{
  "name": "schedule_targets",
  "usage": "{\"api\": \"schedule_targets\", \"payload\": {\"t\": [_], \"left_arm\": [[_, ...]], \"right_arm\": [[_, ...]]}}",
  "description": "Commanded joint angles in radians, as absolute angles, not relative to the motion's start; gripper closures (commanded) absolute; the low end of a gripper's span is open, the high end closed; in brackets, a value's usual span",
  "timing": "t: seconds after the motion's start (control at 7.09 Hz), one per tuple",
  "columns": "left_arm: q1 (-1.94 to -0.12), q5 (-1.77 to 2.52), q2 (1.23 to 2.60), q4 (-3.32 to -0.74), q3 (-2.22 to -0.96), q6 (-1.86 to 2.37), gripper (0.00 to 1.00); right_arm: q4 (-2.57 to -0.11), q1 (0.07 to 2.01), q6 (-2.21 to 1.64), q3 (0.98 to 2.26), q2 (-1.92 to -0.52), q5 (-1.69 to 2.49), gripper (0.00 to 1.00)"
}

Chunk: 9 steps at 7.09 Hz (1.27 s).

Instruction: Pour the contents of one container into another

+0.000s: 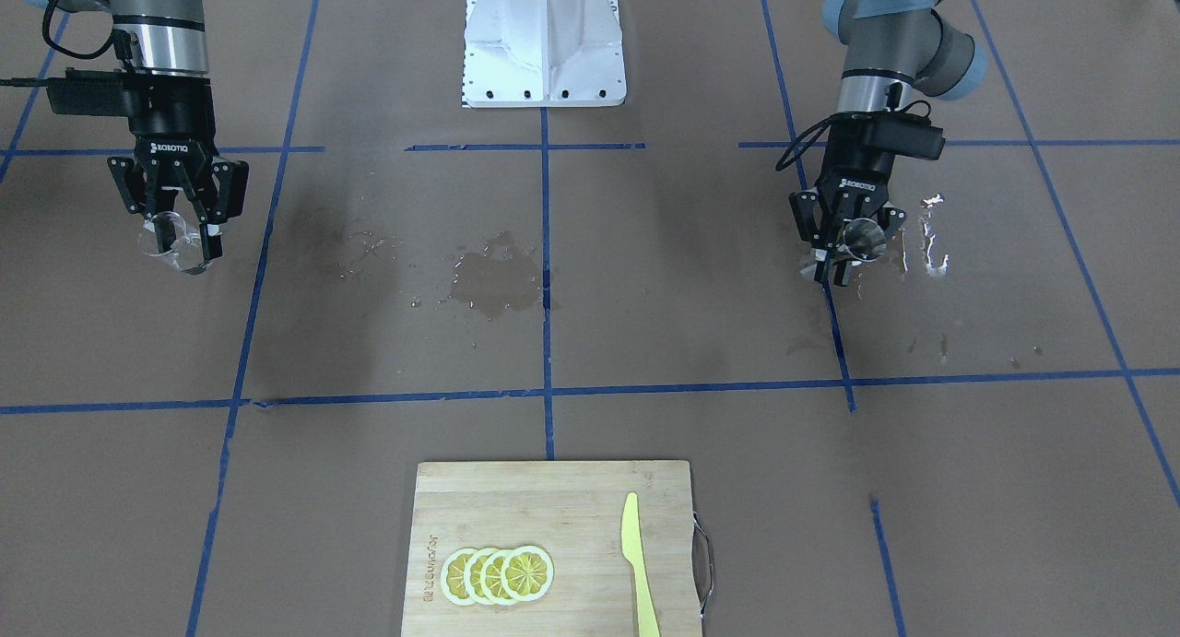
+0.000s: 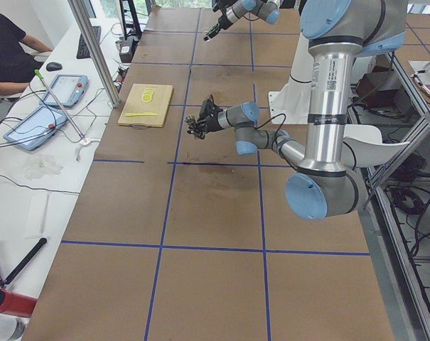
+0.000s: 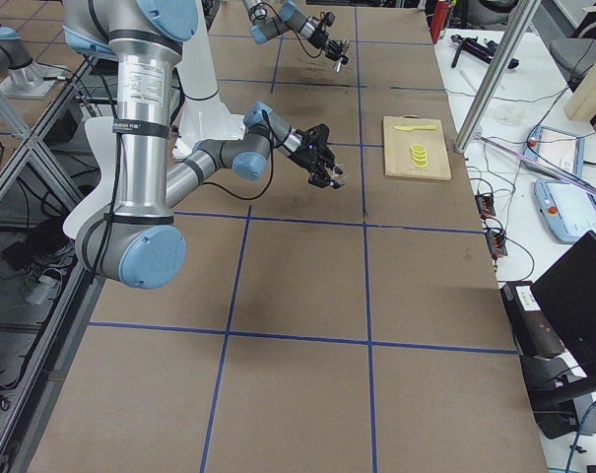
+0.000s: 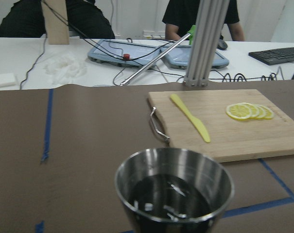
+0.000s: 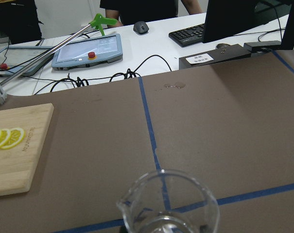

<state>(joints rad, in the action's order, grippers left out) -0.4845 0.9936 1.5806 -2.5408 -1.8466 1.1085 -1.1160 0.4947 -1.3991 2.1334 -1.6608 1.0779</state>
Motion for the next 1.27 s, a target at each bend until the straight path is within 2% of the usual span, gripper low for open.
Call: {"api": "schedule_targets", "payload": {"t": [0.0, 0.56, 1.13], "left_arm": [[-0.479, 0.844, 1.537, -2.54, -1.827, 1.211, 1.0], [-0.338, 0.631, 1.539, -2.528, -1.749, 1.239, 1.0], [-0.269, 0.554, 1.54, -2.526, -1.669, 1.315, 1.0]], "right_arm": [[-1.111, 0.495, -1.376, 2.07, -1.664, 1.045, 1.0], [-1.002, 0.492, -1.37, 2.069, -1.701, 1.051, 1.0], [-1.002, 0.48, -1.37, 2.066, -1.695, 1.046, 1.0]]}}
